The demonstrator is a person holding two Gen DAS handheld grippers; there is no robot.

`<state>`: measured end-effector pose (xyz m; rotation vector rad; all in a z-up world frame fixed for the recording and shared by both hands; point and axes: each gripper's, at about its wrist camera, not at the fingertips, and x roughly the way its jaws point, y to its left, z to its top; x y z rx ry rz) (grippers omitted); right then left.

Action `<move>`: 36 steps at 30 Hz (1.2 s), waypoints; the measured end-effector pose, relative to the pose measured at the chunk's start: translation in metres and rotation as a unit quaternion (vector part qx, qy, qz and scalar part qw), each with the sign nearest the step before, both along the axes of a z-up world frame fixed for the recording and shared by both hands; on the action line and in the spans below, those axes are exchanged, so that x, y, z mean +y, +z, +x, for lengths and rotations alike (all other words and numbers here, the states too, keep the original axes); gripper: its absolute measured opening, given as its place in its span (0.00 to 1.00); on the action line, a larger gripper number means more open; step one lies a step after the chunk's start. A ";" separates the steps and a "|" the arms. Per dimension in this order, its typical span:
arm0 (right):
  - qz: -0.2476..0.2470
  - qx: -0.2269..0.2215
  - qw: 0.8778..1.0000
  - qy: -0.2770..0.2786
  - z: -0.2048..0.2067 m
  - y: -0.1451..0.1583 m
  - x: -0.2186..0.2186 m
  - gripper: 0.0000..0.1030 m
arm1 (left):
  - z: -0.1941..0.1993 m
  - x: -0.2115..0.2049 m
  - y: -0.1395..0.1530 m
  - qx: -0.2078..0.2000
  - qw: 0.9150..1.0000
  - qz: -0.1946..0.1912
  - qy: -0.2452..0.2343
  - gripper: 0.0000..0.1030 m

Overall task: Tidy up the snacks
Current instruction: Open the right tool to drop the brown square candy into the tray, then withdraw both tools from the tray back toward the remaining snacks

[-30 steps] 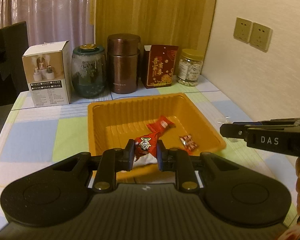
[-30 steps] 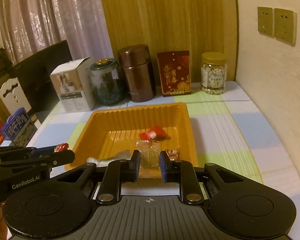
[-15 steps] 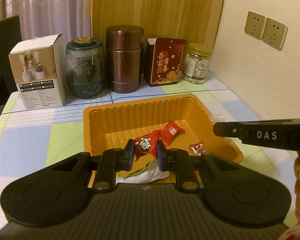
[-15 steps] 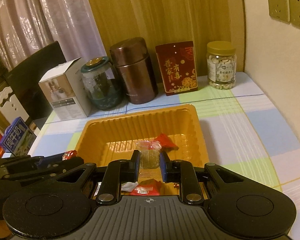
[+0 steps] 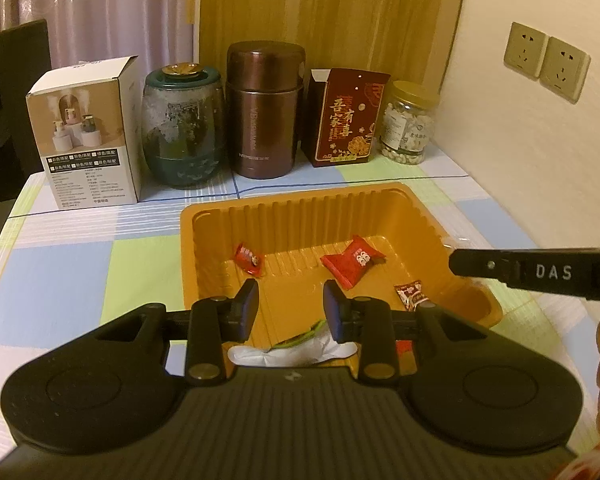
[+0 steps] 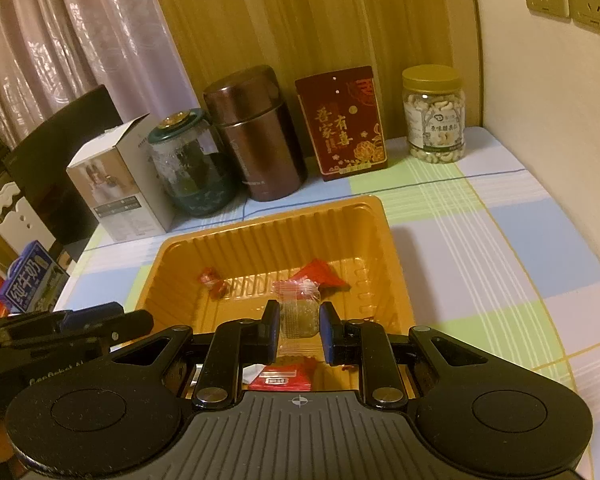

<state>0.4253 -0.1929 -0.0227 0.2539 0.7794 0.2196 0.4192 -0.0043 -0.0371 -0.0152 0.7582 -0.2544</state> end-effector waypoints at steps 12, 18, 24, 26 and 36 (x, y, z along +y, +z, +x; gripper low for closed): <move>-0.014 -0.004 1.000 0.004 0.012 0.000 0.010 0.21 | -0.004 0.003 -0.004 0.003 1.000 -0.001 -0.002 0.31; -0.024 -0.008 1.000 0.018 0.020 -0.001 0.018 0.34 | -0.007 0.009 -0.005 0.000 1.000 0.002 0.002 0.31; -0.028 -0.011 0.999 0.012 0.013 -0.002 0.014 0.53 | -0.016 0.014 -0.007 0.006 1.000 -0.001 0.009 0.32; -0.035 -0.011 0.999 0.011 0.008 -0.001 0.014 0.53 | -0.021 0.014 -0.006 0.007 1.000 -0.003 0.010 0.32; -0.060 -0.022 0.998 0.006 -0.035 0.016 0.014 0.53 | -0.060 0.010 0.015 -0.005 1.000 0.001 0.019 0.43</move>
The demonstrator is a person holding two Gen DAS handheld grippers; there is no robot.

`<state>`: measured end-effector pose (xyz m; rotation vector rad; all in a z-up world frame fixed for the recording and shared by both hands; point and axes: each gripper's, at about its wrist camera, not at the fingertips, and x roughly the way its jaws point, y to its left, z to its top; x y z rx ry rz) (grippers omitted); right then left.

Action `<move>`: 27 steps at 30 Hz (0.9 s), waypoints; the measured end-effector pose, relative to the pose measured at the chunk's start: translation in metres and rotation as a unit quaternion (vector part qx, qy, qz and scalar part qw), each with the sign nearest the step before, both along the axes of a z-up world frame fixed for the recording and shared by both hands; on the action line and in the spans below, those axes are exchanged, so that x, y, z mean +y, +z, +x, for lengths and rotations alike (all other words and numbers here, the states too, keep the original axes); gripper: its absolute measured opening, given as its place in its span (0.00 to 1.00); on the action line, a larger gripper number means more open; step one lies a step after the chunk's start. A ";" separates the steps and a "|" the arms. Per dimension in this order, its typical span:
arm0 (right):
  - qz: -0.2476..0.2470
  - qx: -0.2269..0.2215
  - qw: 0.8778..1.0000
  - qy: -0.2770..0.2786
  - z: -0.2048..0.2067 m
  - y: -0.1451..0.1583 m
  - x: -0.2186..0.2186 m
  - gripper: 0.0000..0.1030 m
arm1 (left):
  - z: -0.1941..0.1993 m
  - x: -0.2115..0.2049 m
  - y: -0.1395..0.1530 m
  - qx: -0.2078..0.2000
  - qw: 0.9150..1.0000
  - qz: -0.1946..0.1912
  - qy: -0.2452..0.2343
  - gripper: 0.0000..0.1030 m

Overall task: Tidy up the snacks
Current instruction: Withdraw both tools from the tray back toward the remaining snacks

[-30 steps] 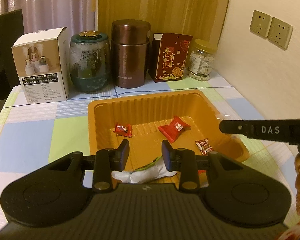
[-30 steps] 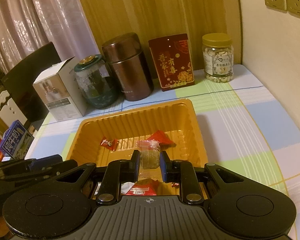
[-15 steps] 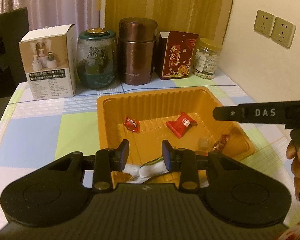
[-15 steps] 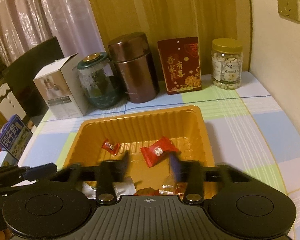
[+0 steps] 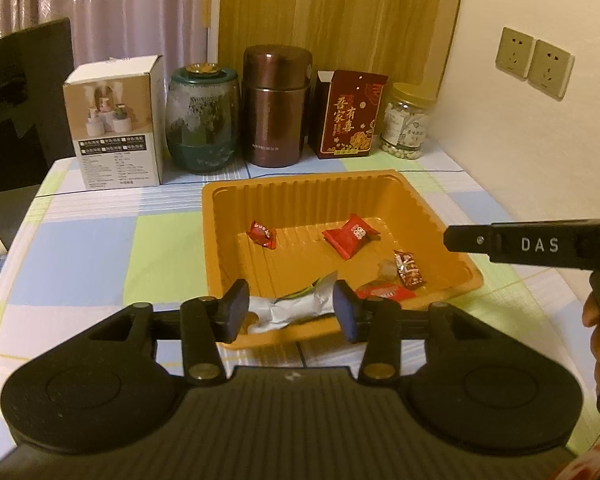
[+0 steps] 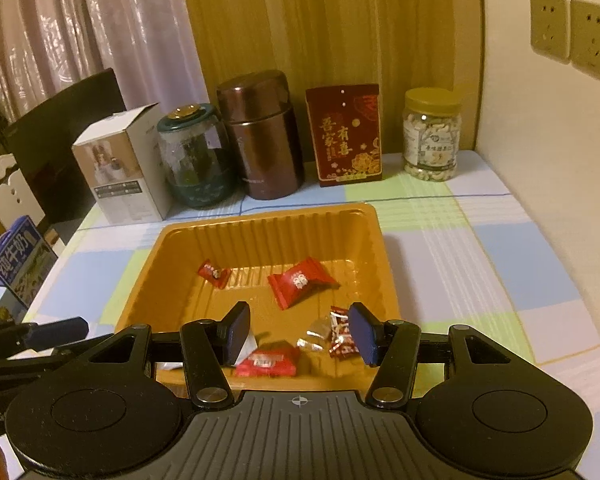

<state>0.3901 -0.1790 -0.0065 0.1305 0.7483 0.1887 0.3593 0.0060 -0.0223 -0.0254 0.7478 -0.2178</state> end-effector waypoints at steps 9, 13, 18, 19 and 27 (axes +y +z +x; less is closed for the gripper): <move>-0.008 -0.011 1.000 0.006 -0.062 0.022 0.005 0.53 | -0.054 -0.004 0.023 -0.006 1.000 0.007 0.000 0.50; -0.011 -0.013 1.000 0.008 -0.088 0.028 0.004 0.53 | -0.077 -0.003 0.028 -0.006 1.000 0.005 0.005 0.52; -0.005 -0.013 1.000 -0.001 -0.116 0.033 -0.003 0.53 | -0.108 0.001 0.028 0.003 1.000 -0.006 0.014 0.54; -0.005 -0.012 1.000 -0.003 -0.122 0.033 -0.004 0.53 | -0.113 0.002 0.027 0.005 1.000 -0.007 0.016 0.54; 0.009 -0.002 1.000 -0.020 -0.167 0.026 -0.018 0.53 | -0.154 0.008 0.017 0.017 0.999 -0.011 0.029 0.55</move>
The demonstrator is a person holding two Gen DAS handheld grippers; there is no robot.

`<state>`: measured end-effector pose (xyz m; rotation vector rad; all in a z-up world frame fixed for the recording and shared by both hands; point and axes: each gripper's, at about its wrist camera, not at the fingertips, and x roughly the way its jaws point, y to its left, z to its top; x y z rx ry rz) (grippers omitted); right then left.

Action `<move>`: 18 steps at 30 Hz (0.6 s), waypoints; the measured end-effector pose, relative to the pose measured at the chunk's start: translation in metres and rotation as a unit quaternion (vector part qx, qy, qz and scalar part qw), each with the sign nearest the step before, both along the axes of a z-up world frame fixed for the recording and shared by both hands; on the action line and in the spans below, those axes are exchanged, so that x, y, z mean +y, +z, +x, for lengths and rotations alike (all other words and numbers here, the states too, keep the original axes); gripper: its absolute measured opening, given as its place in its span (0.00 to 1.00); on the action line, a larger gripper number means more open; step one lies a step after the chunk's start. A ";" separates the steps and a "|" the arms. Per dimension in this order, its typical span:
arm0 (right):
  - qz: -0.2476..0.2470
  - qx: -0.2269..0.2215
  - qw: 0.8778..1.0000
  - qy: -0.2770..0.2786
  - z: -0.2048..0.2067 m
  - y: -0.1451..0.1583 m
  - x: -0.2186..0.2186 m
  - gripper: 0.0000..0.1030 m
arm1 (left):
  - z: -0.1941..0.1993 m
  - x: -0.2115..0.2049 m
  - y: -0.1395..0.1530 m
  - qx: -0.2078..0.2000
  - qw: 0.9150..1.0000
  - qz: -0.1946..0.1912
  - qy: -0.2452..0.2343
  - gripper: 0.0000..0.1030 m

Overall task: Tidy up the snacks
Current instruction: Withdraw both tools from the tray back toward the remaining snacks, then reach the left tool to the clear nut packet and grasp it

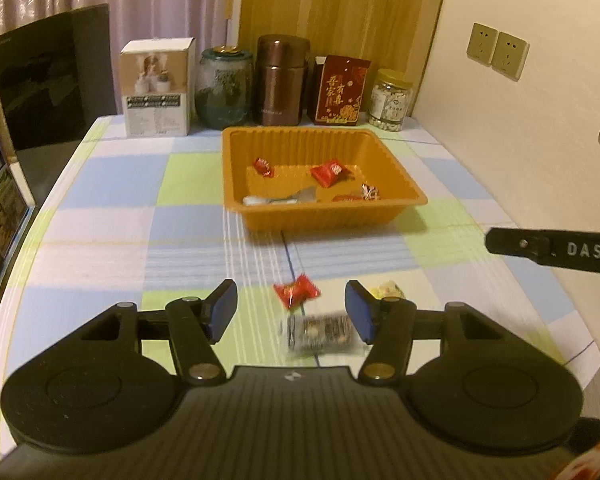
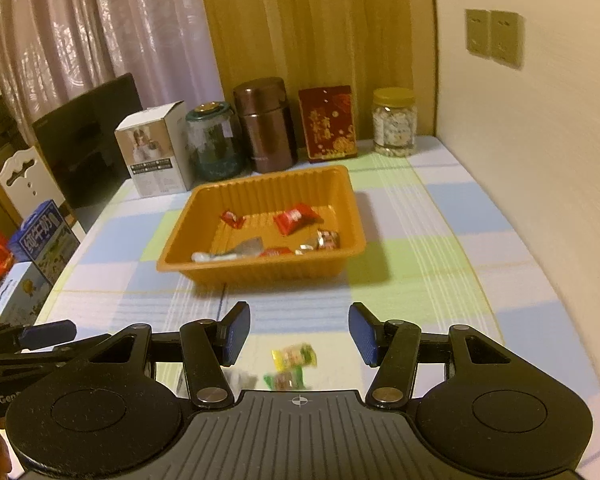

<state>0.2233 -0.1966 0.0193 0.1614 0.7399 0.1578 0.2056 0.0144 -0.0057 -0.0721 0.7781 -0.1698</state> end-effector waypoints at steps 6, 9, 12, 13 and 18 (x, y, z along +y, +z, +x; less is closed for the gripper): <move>0.012 0.017 1.000 -0.016 -0.031 -0.014 -0.008 0.53 | -0.026 0.008 -0.012 0.010 1.000 0.002 0.010 0.55; 0.014 0.025 0.999 -0.019 -0.044 -0.022 -0.010 0.53 | -0.035 0.011 -0.017 0.015 1.000 0.002 0.011 0.55; 0.014 0.033 0.999 -0.019 -0.053 -0.029 -0.010 0.53 | -0.042 0.012 -0.021 0.019 1.000 0.005 0.010 0.55; 0.015 0.035 0.999 -0.019 -0.056 -0.030 -0.010 0.53 | -0.044 0.012 -0.023 0.021 1.000 0.005 0.008 0.55; 0.013 0.043 0.999 -0.017 -0.066 -0.038 -0.008 0.53 | -0.050 0.010 -0.030 0.029 1.000 0.011 -0.001 0.55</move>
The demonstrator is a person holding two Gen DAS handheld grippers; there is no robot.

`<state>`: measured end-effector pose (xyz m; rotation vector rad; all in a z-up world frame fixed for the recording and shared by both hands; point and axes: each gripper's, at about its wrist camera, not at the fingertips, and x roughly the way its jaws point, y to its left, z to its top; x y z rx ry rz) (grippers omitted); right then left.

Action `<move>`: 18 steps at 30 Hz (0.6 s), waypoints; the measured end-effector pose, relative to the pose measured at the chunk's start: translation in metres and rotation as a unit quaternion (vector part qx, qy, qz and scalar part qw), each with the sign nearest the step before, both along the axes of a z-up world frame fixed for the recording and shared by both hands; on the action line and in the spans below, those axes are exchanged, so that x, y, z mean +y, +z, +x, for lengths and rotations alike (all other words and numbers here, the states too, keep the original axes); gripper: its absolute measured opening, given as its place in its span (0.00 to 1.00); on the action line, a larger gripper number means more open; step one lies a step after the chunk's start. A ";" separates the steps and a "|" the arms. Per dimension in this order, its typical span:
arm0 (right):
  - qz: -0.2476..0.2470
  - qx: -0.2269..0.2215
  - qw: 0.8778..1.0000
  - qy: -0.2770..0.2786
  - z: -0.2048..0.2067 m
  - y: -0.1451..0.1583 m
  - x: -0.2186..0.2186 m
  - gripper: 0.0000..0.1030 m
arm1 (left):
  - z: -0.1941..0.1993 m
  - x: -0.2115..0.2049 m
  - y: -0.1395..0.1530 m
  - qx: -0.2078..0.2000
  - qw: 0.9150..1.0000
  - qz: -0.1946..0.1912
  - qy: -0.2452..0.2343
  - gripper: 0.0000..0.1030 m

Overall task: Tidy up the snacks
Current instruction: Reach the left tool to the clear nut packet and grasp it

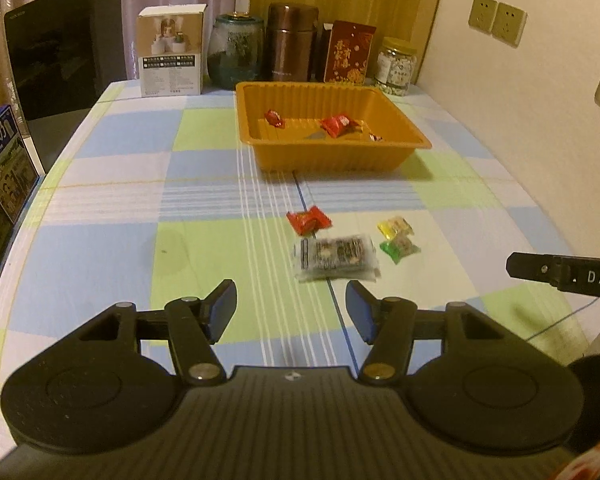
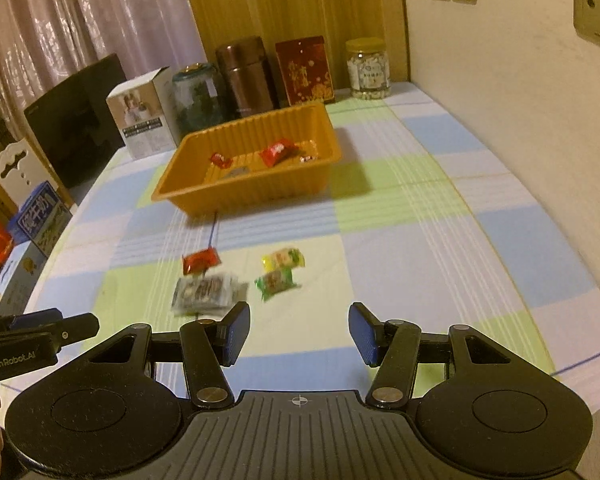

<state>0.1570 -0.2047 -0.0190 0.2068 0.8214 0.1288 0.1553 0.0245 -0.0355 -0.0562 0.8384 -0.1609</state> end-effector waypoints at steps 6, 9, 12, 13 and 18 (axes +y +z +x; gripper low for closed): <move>-0.002 0.007 1.000 0.002 -0.002 -0.006 0.000 0.53 | -0.001 -0.001 -0.006 0.007 1.000 0.004 -0.008 0.55; -0.001 0.008 1.000 0.001 0.000 -0.008 -0.001 0.53 | 0.001 -0.002 -0.008 0.010 1.000 0.008 -0.016 0.55; 0.000 0.012 1.000 -0.001 0.003 -0.011 -0.003 0.53 | 0.006 -0.004 -0.012 0.011 0.999 0.018 -0.032 0.55; -0.001 0.013 1.000 -0.001 0.004 -0.012 -0.003 0.53 | 0.008 -0.006 -0.013 0.011 0.999 0.022 -0.039 0.55; -0.002 0.020 1.000 -0.003 0.013 -0.020 -0.006 0.53 | 0.022 -0.011 -0.019 0.001 0.996 0.035 -0.080 0.55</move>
